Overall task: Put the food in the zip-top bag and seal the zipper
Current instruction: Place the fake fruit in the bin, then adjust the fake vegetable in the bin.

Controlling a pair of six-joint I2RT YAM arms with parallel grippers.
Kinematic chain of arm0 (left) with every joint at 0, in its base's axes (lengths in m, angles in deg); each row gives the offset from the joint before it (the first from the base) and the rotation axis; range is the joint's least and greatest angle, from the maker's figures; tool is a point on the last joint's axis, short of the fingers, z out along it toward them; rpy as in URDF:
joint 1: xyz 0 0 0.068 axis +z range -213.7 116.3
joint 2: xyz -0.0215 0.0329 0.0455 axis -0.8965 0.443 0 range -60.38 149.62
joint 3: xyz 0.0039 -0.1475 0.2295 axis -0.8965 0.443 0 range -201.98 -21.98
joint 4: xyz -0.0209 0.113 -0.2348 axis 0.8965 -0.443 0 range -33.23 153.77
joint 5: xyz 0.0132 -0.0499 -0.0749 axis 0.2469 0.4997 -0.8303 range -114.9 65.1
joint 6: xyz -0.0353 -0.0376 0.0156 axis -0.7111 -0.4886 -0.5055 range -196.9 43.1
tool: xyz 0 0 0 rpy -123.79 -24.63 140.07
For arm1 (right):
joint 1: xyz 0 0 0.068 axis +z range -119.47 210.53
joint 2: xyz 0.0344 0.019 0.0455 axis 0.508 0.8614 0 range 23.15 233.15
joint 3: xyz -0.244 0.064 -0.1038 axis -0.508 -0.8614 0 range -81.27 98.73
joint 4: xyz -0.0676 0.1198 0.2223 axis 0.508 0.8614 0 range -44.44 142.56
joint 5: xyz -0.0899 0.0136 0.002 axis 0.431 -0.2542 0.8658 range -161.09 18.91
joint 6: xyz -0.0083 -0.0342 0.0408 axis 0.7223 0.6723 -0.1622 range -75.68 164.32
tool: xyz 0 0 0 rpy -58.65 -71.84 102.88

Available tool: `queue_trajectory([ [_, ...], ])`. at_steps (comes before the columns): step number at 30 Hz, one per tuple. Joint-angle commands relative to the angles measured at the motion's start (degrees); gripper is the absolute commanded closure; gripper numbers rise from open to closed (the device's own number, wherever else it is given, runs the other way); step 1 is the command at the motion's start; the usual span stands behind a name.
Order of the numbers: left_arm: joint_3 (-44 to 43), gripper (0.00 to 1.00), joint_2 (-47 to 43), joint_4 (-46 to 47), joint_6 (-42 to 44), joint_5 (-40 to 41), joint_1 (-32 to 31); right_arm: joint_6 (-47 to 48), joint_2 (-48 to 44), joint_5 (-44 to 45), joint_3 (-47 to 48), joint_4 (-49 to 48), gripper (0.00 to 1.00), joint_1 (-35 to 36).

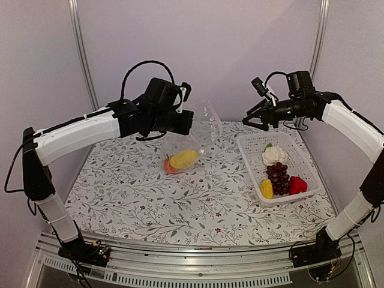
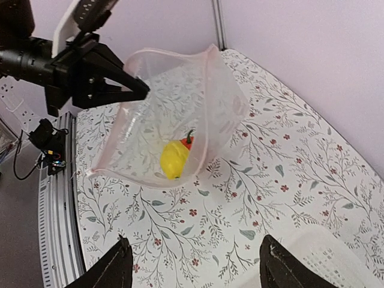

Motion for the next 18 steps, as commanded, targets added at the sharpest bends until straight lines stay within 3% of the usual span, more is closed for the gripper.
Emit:
queue_trajectory([
  [1, 1.2, 1.0, -2.1, 1.1, 0.6, 0.1, 0.2, 3.2, -0.2, 10.3, -2.7, 8.7, 0.3, -4.6],
  [9, 1.9, 1.0, -2.1, 1.2, 0.7, -0.1, 0.2, 3.7, 2.1, 26.7, -9.7, 9.6, 0.33, -10.4],
  [18, 2.0, 1.0, -2.2, 1.4, 0.2, -0.9, 0.2, 1.2, 7.4, 37.6, -10.6, 6.7, 0.36, -13.5],
])
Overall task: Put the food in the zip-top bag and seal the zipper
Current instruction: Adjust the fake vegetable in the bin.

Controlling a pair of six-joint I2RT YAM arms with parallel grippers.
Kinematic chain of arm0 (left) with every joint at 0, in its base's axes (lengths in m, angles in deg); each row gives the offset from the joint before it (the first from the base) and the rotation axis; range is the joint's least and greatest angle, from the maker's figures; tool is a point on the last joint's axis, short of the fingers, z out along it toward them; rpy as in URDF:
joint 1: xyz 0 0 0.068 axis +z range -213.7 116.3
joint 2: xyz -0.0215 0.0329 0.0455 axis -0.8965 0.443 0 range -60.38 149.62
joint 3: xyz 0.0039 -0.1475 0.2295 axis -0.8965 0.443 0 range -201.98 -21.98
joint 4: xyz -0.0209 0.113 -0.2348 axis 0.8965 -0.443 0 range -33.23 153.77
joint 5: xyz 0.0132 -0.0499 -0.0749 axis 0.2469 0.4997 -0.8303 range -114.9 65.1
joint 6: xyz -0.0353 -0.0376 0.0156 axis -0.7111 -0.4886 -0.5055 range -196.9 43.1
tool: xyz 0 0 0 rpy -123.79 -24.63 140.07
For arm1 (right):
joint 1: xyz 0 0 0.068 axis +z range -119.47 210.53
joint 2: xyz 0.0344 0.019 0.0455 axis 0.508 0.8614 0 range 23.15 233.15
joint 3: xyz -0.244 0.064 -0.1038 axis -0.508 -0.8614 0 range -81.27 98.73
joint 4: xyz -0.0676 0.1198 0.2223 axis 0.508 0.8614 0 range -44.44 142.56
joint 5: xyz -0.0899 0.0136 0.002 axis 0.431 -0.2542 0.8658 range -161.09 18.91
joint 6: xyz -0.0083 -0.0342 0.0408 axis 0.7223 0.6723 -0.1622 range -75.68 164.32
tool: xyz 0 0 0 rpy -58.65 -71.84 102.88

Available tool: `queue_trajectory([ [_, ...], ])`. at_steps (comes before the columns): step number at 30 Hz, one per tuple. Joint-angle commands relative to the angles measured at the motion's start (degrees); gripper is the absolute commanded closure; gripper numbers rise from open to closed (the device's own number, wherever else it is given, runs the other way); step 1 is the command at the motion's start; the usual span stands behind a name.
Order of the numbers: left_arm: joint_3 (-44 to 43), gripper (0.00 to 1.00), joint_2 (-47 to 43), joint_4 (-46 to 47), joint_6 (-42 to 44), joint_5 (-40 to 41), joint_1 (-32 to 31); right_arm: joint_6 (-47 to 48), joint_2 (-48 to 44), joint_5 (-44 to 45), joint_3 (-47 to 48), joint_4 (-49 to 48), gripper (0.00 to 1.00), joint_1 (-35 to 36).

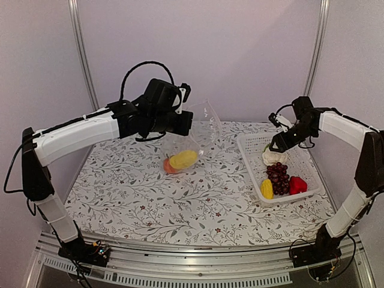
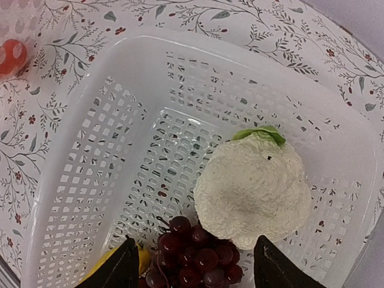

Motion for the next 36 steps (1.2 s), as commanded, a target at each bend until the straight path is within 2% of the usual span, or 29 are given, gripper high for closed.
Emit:
queue_trajectory([
  [1, 1.1, 1.0, -1.8, 0.8, 0.2, -0.6, 0.2, -1.5, 3.0, 8.7, 0.0, -1.8, 0.38, -2.0],
  [6, 1.2, 1.0, -1.9, 0.8, 0.1, -0.5, 0.2, -1.4, 6.2, 10.7, 1.2, -2.5, 0.41, -5.0],
  [21, 1.4, 1.0, -1.5, 0.9, 0.2, -0.6, 0.2, 0.5, 12.4, 10.9, 1.0, -6.1, 0.44, -5.1],
  [23, 1.5, 1.0, -1.4, 1.0, 0.1, -0.6, 0.2, 0.6, 13.3, 9.2, 1.3, -6.0, 0.42, -5.0],
  [31, 1.7, 1.0, -0.9, 1.3, -0.1, -0.8, 0.3, -0.3, 14.8, 4.9, 2.3, -5.6, 0.25, -3.0],
  [36, 1.6, 1.0, -0.5, 1.4, 0.0, -0.7, 0.3, 0.0, 16.1, 1.5, 3.1, -5.4, 0.21, -2.5],
])
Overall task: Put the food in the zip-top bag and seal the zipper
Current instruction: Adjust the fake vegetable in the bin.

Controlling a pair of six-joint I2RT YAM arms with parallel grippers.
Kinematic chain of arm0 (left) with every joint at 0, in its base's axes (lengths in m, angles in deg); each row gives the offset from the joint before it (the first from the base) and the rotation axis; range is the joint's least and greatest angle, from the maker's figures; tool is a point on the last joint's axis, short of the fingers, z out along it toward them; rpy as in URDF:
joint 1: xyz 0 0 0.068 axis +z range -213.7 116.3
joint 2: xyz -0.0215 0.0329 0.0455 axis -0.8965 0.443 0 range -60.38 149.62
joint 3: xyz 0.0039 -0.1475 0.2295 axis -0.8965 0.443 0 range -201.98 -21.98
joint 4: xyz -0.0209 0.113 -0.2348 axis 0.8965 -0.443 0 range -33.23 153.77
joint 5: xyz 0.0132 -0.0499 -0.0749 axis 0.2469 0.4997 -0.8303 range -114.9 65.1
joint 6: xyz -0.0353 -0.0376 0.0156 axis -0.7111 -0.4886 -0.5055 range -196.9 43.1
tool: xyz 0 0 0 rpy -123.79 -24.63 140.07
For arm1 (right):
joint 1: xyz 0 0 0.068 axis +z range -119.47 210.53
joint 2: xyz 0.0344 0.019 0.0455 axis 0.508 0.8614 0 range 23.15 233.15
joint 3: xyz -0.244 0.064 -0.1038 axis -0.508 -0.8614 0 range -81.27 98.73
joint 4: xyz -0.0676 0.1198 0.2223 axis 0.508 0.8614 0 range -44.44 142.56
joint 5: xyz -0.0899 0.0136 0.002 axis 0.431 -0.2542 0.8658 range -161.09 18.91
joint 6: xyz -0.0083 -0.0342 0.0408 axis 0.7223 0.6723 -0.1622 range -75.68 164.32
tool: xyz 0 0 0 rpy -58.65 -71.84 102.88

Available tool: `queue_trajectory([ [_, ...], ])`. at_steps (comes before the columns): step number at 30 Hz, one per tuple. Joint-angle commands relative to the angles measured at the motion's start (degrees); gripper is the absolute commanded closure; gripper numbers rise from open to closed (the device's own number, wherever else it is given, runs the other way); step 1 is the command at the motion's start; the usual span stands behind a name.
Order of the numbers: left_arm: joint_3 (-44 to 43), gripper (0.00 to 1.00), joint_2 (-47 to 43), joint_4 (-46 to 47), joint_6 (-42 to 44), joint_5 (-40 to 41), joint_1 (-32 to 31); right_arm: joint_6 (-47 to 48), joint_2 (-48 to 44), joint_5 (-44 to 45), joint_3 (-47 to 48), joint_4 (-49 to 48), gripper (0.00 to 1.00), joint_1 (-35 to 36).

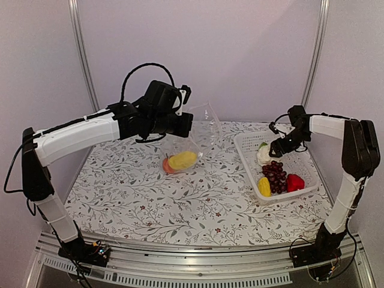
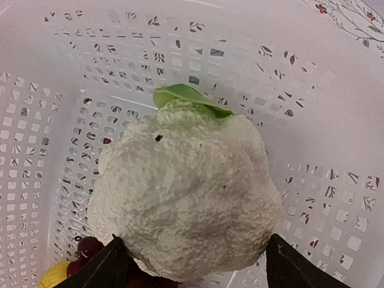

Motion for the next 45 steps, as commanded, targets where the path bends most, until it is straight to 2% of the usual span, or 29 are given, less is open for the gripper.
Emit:
queue_trajectory([
  [1, 0.6, 1.0, -0.4, 0.9, 0.1, -0.2, 0.3, -0.2, 2.8, -4.4, 1.1, 0.5, 0.21, 1.0],
  [9, 0.7, 1.0, 0.0, 0.9, 0.2, -0.3, 0.3, -2.2, 5.1, -8.1, 4.1, 1.0, 0.15, 1.1],
  [14, 0.6, 1.0, 0.3, 0.9, 0.4, -0.1, 0.4, -2.9, 7.0, -8.1, 5.5, 1.3, 0.04, 1.0],
  [19, 0.3, 1.0, 0.4, 0.8, 0.6, -0.2, 0.5, -4.4, 7.1, -6.1, 6.7, 1.0, 0.01, 1.0],
  [24, 0.1, 1.0, 0.4, 0.4, 0.7, 0.2, 0.7, -4.3, 2.8, -9.0, 8.3, 2.5, 0.01, 1.0],
  [28, -0.2, 1.0, 1.0, 0.5, 0.7, -0.3, 0.9, -3.6, 1.0, -5.5, 10.2, 2.3, 0.07, 1.0],
  [35, -0.9, 1.0, 1.4, 0.2, 0.7, -0.5, 0.9, -2.4, 3.8, 0.4, 11.7, 2.2, 0.17, 1.0],
  [45, -0.4, 1.0, 0.7, 0.2, 0.4, -0.7, 0.9, -1.1, 5.0, 8.2, 9.3, 0.4, 0.33, 1.1],
])
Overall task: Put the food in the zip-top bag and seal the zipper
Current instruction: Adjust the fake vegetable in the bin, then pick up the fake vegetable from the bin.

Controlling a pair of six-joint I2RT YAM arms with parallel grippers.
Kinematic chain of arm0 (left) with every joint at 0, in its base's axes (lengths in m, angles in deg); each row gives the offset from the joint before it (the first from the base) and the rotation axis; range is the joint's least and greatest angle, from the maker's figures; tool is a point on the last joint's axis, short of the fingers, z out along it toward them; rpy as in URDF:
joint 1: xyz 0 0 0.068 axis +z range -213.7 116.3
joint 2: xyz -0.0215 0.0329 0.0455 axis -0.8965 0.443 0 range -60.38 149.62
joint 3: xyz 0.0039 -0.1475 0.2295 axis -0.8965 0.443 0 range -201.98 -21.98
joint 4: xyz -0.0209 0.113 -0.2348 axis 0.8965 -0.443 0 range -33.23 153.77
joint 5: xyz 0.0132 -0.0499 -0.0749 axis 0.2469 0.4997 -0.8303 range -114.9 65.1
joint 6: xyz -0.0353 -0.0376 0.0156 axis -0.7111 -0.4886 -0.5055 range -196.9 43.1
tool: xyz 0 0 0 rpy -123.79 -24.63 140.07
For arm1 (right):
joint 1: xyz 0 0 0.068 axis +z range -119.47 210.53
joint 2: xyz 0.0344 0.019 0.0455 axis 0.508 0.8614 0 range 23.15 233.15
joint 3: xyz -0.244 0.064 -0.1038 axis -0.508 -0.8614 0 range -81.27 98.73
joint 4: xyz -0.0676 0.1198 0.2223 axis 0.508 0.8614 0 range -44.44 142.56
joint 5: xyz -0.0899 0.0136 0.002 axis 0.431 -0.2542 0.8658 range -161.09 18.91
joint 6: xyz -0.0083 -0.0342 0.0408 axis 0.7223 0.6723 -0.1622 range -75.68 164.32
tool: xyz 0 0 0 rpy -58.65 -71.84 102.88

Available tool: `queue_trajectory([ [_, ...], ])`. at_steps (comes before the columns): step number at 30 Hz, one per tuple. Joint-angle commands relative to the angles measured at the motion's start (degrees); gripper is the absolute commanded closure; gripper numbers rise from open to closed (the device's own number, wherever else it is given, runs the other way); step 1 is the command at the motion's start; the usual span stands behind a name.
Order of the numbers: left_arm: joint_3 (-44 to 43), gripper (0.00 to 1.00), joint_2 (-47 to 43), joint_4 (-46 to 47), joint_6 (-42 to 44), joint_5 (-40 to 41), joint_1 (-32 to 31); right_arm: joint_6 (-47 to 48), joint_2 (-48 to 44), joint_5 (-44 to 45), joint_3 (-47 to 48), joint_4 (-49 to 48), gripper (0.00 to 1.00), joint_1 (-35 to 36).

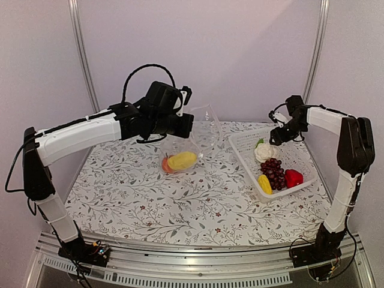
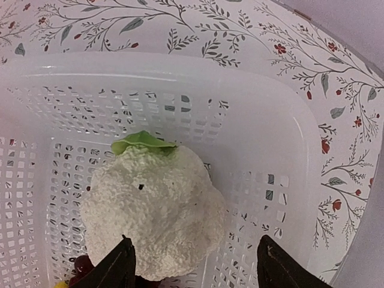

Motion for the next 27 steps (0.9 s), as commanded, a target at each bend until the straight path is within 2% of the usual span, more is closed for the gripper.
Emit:
queue_trajectory([
  [1, -0.4, 1.0, 0.1, -0.1, 0.3, -0.3, 0.5, 1.4, 1.1, 5.3, -2.0, -1.4, 0.34, 0.2],
  [7, 0.3, 1.0, -0.5, 0.2, -0.1, -0.5, 0.4, 3.3, 1.9, 10.4, -5.4, -4.0, 0.36, 1.6],
  [12, 0.8, 1.0, -0.8, 0.4, -0.3, -0.5, 0.4, 4.8, 2.0, 10.9, -7.1, -4.6, 0.28, 5.0],
  [17, 0.9, 1.0, -0.7, 0.6, -0.5, -0.6, 0.4, 3.8, 1.2, 4.7, -6.5, -3.8, 0.16, 6.4],
  [27, 1.0, 1.0, -0.5, 0.6, -0.1, -0.5, 0.4, 0.8, 5.6, -7.9, -2.6, 1.1, 0.09, 6.2],
])
